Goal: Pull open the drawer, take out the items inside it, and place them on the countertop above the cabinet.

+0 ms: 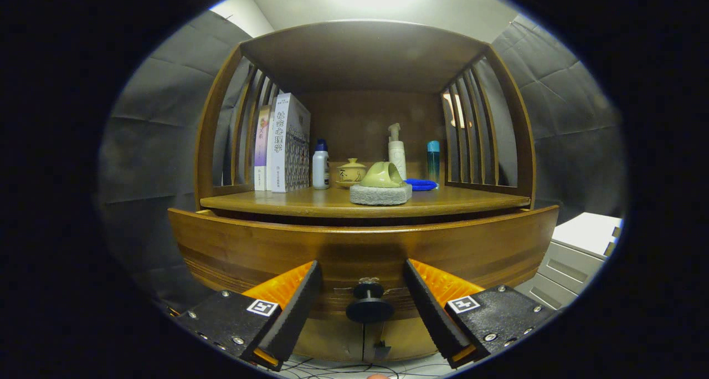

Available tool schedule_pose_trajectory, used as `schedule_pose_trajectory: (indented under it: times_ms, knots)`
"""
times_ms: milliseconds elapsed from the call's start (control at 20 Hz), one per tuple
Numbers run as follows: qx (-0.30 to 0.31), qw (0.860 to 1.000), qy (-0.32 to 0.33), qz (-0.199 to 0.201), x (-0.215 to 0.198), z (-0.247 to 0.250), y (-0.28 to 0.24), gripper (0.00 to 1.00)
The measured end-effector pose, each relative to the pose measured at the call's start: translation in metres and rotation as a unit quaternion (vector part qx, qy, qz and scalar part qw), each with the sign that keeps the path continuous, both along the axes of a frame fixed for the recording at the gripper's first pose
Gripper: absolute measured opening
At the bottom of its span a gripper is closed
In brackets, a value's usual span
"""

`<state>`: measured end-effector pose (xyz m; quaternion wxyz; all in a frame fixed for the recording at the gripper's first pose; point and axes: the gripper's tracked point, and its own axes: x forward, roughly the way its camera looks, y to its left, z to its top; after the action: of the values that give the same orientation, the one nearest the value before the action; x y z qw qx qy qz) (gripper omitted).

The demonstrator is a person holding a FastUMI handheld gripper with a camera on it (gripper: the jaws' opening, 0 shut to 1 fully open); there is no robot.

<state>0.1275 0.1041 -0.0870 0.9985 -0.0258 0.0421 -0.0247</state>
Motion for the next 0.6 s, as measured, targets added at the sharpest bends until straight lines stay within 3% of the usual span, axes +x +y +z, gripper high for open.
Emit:
schedule_pose_trajectory:
  times_ms: [600]
  knots:
    - [0.000, 1.000, -0.003, -0.005, 0.041, 0.000, 0.000, 0.95]
